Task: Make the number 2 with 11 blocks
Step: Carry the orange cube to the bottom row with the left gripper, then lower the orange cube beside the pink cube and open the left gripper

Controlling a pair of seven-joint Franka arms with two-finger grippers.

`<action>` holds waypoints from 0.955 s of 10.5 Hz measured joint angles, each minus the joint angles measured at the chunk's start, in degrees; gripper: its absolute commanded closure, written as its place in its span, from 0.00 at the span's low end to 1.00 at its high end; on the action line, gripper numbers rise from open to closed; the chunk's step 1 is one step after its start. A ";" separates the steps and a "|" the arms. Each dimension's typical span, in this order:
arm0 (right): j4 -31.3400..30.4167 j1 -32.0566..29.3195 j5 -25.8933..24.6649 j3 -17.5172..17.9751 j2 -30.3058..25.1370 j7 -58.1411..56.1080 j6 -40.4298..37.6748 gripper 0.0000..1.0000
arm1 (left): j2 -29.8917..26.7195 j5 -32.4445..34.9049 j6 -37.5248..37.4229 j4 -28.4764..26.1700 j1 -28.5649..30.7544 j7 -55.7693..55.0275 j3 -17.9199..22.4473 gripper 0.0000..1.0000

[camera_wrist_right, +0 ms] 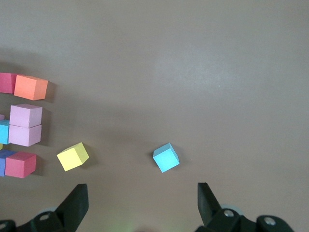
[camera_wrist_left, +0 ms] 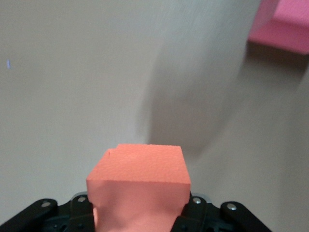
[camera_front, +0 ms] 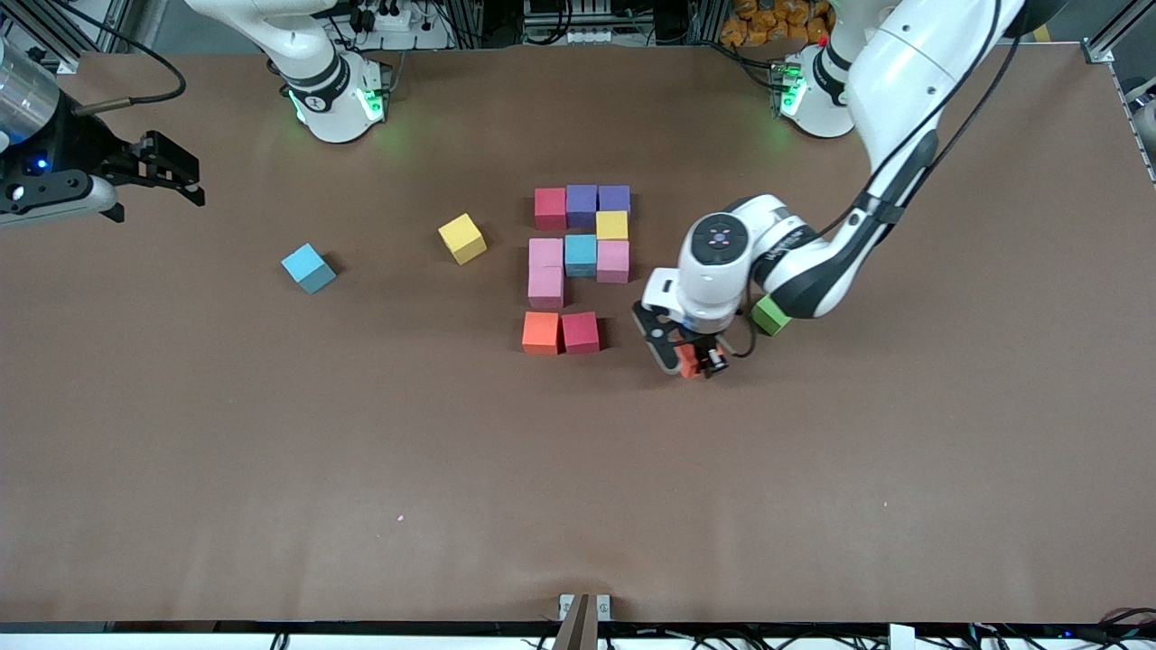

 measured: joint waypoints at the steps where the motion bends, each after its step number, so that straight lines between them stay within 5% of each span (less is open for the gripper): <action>1: 0.00 0.00 0.00 0.00 0.01 0.00 0.00 0.00 | 1.24 -0.01 -1.40 2.64 -1.90 1.07 -0.01 0.71; 10: 0.00 0.00 0.00 -0.05 0.21 -0.01 0.03 0.00 | 8.77 -0.06 -2.32 6.87 -7.86 8.67 0.02 0.68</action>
